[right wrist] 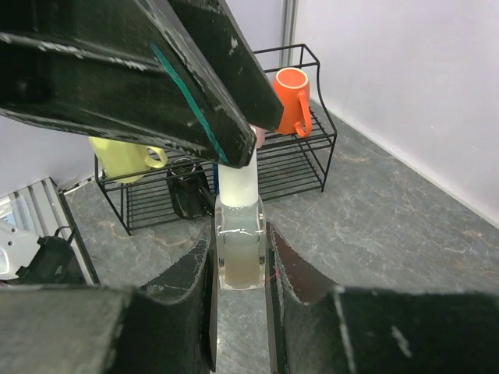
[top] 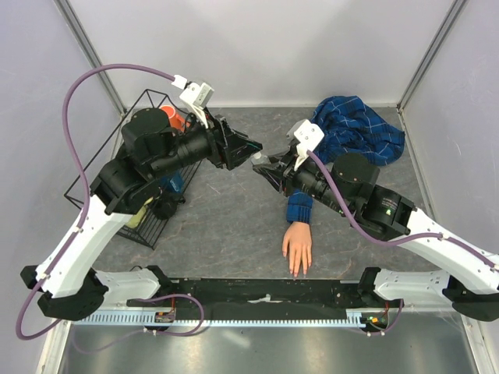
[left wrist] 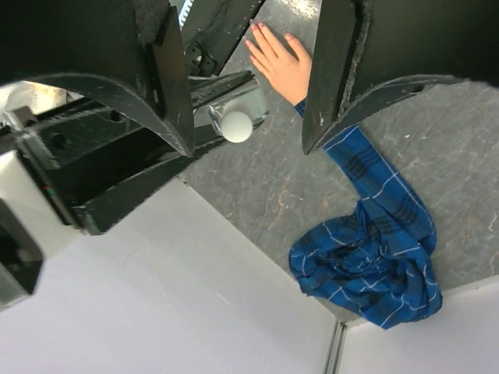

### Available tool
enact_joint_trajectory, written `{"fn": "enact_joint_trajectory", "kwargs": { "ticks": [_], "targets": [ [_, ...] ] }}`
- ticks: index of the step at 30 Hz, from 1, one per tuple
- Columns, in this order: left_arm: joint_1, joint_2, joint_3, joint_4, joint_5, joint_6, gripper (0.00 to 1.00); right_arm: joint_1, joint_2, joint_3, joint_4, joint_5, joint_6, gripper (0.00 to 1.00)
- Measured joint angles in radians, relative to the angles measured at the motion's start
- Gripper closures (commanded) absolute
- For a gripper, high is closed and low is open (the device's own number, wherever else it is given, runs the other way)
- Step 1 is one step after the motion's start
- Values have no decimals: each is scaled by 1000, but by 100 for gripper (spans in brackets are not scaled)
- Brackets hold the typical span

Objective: Paint the nails

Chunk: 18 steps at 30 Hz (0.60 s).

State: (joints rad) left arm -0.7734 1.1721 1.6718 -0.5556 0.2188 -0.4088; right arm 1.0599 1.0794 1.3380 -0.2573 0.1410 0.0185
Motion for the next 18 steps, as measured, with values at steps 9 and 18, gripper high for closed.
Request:
{"fn": "enact_joint_trajectory", "kwargs": {
  "ticks": [9,18],
  "targets": [
    [0,13,1,-15,34,-14,66,0,0,3,1,16,-1,100],
    [11,14,-40,63,178,-17,98,0,-26,3,-17,13,1,100]
  ]
}}
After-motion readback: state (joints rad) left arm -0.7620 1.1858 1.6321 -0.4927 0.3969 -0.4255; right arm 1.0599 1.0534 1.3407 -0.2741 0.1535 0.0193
